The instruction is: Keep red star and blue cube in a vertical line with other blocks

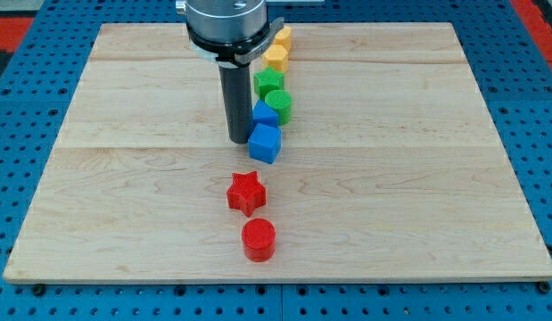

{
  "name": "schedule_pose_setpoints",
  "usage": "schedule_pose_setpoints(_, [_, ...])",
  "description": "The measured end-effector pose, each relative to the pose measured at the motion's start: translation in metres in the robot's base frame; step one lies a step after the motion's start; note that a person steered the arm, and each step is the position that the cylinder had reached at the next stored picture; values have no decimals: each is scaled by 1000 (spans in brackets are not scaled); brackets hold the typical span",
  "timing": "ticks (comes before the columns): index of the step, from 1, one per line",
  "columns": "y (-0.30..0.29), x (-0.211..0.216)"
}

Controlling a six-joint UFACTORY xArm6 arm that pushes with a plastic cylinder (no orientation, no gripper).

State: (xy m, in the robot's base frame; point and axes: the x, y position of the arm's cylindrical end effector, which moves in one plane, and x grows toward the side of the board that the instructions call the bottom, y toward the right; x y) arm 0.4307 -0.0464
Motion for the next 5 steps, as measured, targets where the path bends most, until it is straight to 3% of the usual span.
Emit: schedule_pose_setpoints(5, [0,36])
